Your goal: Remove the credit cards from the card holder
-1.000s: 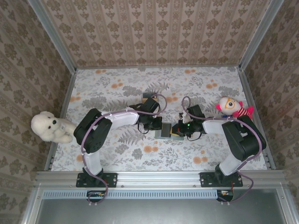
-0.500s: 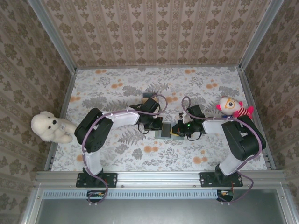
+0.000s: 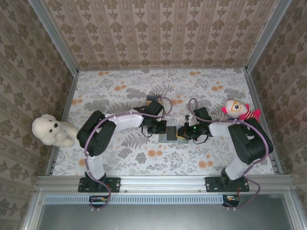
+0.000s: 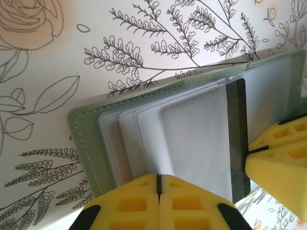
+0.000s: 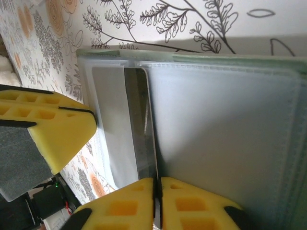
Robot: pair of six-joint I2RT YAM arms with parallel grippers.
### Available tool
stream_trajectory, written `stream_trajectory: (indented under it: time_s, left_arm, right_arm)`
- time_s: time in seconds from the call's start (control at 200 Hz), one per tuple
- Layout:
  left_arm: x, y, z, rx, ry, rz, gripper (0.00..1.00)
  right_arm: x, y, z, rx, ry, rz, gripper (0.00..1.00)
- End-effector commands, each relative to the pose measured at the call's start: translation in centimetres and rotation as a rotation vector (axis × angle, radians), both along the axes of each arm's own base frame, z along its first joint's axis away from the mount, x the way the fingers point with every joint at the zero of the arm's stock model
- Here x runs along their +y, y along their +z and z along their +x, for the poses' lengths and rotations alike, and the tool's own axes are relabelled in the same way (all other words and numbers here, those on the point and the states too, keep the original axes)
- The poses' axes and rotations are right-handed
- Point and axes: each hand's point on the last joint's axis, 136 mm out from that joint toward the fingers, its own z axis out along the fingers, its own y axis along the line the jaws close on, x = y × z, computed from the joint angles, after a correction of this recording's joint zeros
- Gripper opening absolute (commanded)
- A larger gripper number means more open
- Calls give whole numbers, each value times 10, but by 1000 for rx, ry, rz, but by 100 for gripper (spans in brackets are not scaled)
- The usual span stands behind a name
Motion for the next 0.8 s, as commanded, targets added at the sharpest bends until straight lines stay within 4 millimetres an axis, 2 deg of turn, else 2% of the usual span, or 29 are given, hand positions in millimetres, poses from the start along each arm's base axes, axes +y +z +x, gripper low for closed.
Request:
stream_trajectory:
  time_s: [0.0, 0.085, 0.245, 0.43, 0.565, 0.795]
  left_arm:
    - [17, -26, -12, 58, -15, 101, 0]
    - [18, -26, -12, 60, -16, 103, 0]
    - [19, -28, -13, 65, -10, 105, 0]
    - [20, -28, -13, 60, -4, 107, 0]
    - [19, -22, -8, 27, -2, 100, 0]
    - [14, -5, 4, -22, 9, 61, 1]
  right_arm:
    - [0, -6, -2, 29, 3, 7, 23]
    - [1, -9, -1, 37, 8, 7, 28]
    - [6, -11, 1, 44, 22, 26, 28]
    - [6, -12, 2, 42, 23, 28, 15]
    - [0, -10, 2, 26, 4, -4, 6]
    - [-22, 3, 0, -17, -34, -74, 4]
